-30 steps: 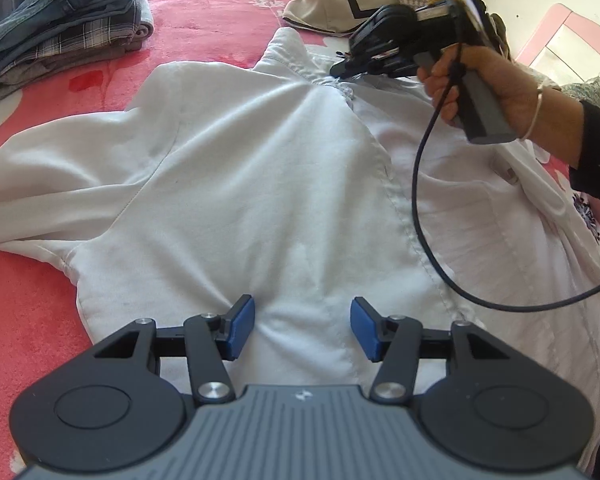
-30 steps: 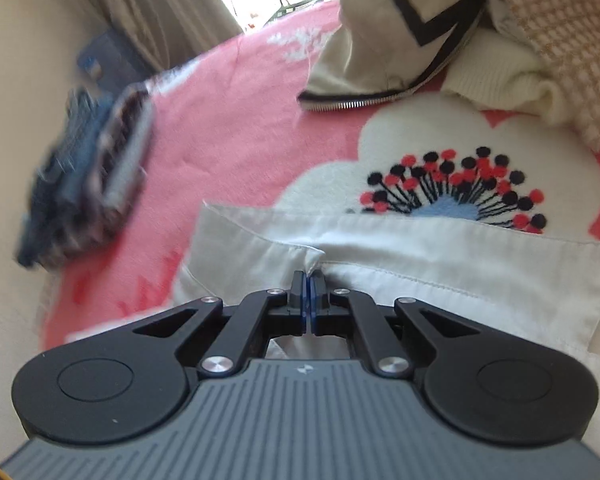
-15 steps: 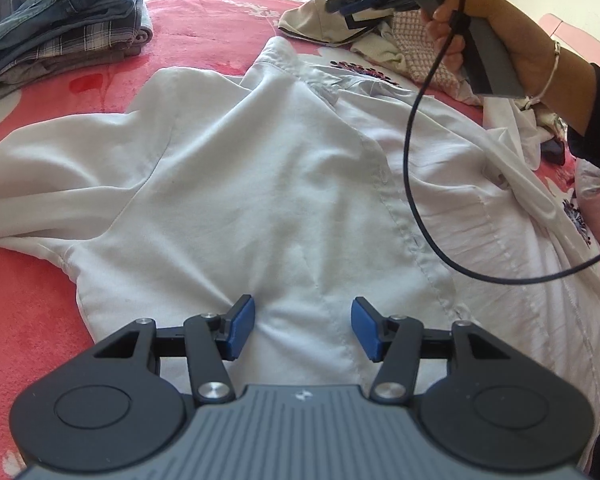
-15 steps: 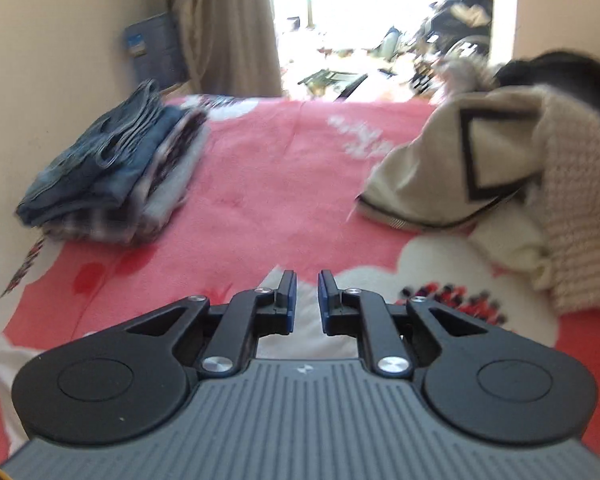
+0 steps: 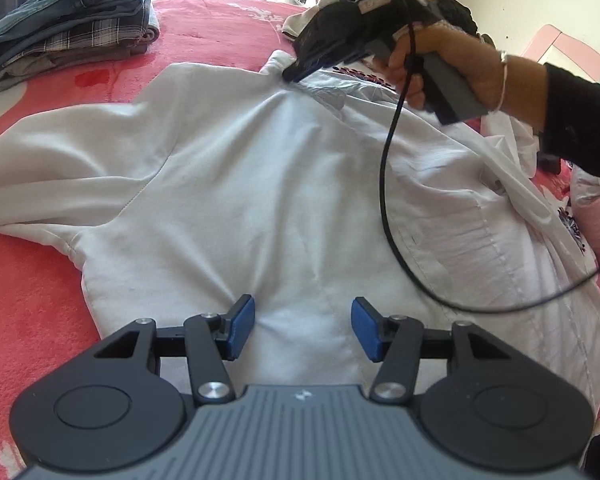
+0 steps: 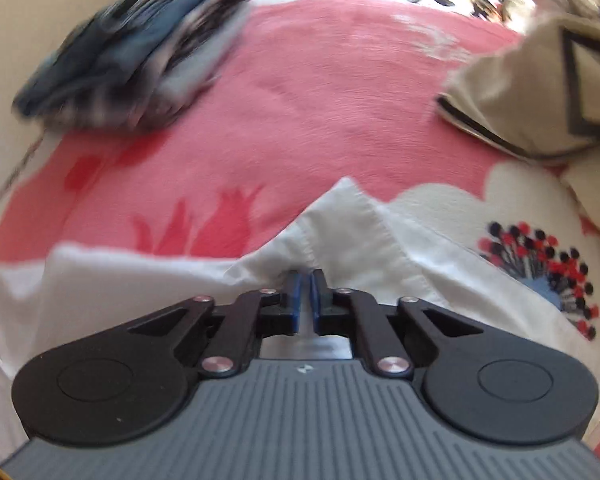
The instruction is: Fold clothes
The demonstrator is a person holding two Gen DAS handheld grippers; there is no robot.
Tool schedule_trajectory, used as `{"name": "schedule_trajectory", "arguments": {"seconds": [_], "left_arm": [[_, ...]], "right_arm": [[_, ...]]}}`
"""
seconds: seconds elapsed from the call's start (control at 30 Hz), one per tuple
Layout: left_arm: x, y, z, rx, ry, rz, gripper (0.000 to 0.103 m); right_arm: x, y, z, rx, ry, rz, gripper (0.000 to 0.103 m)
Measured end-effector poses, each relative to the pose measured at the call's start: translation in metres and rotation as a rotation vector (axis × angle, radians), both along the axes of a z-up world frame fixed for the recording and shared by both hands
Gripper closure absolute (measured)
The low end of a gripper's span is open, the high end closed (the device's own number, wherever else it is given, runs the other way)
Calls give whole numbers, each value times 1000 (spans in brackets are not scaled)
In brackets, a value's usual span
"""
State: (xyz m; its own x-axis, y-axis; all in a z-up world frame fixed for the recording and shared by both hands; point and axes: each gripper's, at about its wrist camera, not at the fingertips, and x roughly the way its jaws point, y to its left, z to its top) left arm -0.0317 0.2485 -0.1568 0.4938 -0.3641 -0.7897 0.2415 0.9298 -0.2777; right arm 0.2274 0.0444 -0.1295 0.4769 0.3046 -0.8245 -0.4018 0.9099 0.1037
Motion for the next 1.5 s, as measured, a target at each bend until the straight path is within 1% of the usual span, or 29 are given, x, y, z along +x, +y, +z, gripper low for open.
{"name": "schedule_trajectory", "arguments": {"seconds": [0.03, 0.07, 0.13, 0.2, 0.27, 0.4, 0.43, 0.47, 0.5, 0.53, 0.57, 0.63, 0.7, 0.77, 0.8, 0.83, 0.87, 0.93, 0.97, 1.03, 1.1, 1.13, 1.2, 1.3, 1.33, 1.37, 1.4, 1.43, 1.5], "left_arm": [[0, 0, 0, -1, 1, 1, 48], [0, 1, 0, -2, 2, 1, 48], [0, 2, 0, -5, 4, 3, 48], [-1, 2, 0, -7, 5, 10, 48], [-2, 1, 0, -4, 3, 14, 48], [-7, 1, 1, 2, -4, 24, 48], [-9, 2, 2, -3, -4, 30, 48], [-10, 4, 3, -10, -4, 38, 48], [-12, 8, 5, -15, -5, 48, 48], [-14, 12, 7, -22, -7, 60, 48], [-16, 19, 11, -32, -12, 79, 48], [-21, 34, 19, -53, -24, 120, 48], [-28, 56, 29, -64, -50, 184, 48], [-35, 80, 39, -58, -78, 256, 48], [-37, 95, 43, -40, -86, 307, 48], [-39, 109, 45, -19, -85, 359, 48], [-41, 124, 46, 2, -76, 416, 48], [-43, 155, 45, 42, -46, 543, 48], [-44, 171, 43, 53, -31, 614, 48], [-46, 202, 35, 57, 8, 751, 48], [-52, 231, 27, 34, 37, 864, 48], [-55, 245, 23, 18, 46, 910, 48], [-62, 262, 18, -2, 48, 951, 48], [-68, 272, 14, -2, 36, 957, 48], [-68, 274, 14, 11, 26, 949, 48], [-68, 277, 13, 24, 15, 941, 48], [-67, 279, 13, 37, 5, 932, 48], [-67, 281, 13, 50, -6, 924, 48], [-66, 286, 12, 76, -27, 909, 48]], "right_arm": [[-4, 2, 8, -3, -28, 19, 95], [-7, 4, 17, -4, -54, 39, 95], [-18, 13, 35, 38, -70, 102, 95], [-23, 29, 43, 84, -19, 193, 95], [-24, 47, 36, 109, 60, 256, 95], [-7, 65, 2, 66, 81, 174, 98], [2, 57, 2, 116, 63, 105, 99], [9, 47, 6, 151, 50, 19, 96], [11, 40, 11, 167, 31, -34, 94], [12, 34, 17, 182, 13, -82, 93], [10, 32, 24, 194, -4, -68, 93], [0, 33, 40, 185, -45, -16, 93], [-12, 42, 55, 194, -66, 65, 93], [-28, 62, 67, 199, -65, 199, 93], [-37, 74, 72, 199, -61, 274, 93], [-47, 87, 77, 197, -58, 350, 90], [-61, 104, 80, 184, -67, 442, 84], [-88, 137, 86, 156, -87, 627, 76], [-105, 155, 87, 126, -119, 723, 73], [-132, 188, 85, 65, -170, 865, 70], [-153, 219, 79, 11, -199, 963, 70], [-161, 234, 75, -16, -216, 998, 70], [-176, 262, 65, -73, -255, 1070, 70], [-190, 290, 48, -182, -326, 1130, 70], [-192, 299, 42, -218, -342, 1141, 72], [-191, 304, 39, -237, -341, 1138, 76], [-191, 310, 35, -255, -340, 1134, 83], [-187, 312, 34, -252, -331, 1113, 98], [-174, 310, 41, -164, -285, 1046, 100]]}}
